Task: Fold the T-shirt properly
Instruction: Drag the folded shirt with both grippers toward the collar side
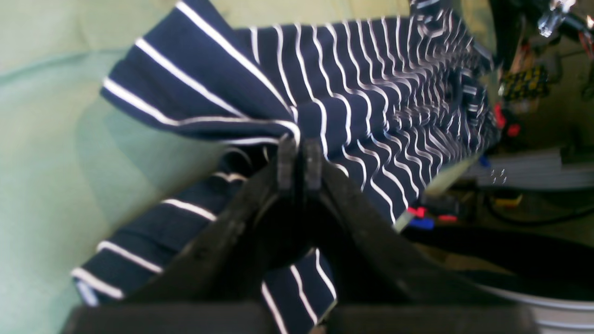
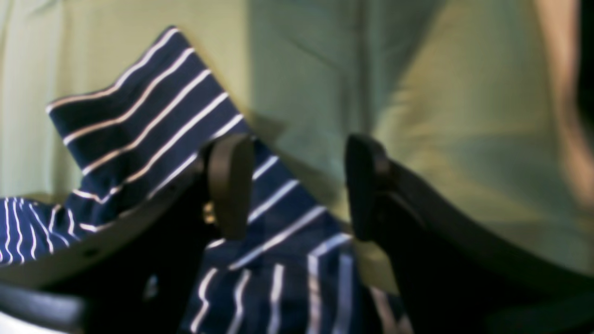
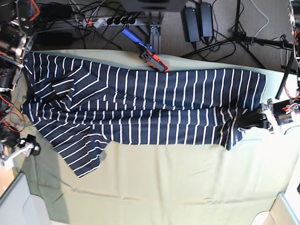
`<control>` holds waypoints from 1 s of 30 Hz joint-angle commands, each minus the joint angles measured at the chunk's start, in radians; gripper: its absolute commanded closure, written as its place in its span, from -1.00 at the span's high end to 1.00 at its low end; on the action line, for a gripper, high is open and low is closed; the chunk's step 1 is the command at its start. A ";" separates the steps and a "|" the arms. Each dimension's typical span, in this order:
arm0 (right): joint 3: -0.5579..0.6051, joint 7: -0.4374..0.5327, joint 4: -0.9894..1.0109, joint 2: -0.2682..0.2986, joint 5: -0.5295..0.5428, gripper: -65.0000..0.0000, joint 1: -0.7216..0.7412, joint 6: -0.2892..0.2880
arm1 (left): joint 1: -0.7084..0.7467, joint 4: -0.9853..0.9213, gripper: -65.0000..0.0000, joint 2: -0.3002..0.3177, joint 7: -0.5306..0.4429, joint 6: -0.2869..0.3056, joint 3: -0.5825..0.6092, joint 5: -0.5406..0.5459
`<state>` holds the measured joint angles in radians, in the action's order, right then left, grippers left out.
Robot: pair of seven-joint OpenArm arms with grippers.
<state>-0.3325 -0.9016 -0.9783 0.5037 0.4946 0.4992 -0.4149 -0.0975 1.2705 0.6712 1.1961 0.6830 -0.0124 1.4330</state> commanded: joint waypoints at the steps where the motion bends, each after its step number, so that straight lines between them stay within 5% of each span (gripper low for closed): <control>1: 0.008 0.035 0.016 0.006 -0.008 0.01 0.038 -0.018 | -0.010 0.021 -1.00 0.024 -0.010 0.015 -0.008 0.021; 7: 0.096 0.143 0.146 -0.052 -0.117 0.01 0.074 -0.015 | -0.002 0.026 -1.00 0.025 -0.010 0.015 -0.008 0.021; 25: 0.198 0.082 0.105 -0.141 -0.084 0.00 0.074 -0.016 | -0.002 0.026 -1.00 0.024 -0.023 0.015 -0.008 0.021; 27: 0.198 0.082 0.104 -0.138 -0.084 -0.22 0.074 -0.016 | -0.002 0.026 -1.00 0.024 -0.023 0.015 -0.008 0.020; 30: 0.198 0.082 0.104 -0.139 -0.084 -0.89 0.074 -0.016 | -0.002 0.026 -1.00 0.024 -0.023 0.015 -0.008 0.020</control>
<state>-0.1333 -0.8196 -0.8585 0.3542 0.4007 0.5465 -0.4145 -0.0826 1.2827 0.6731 1.1950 0.6834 -0.0124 1.4315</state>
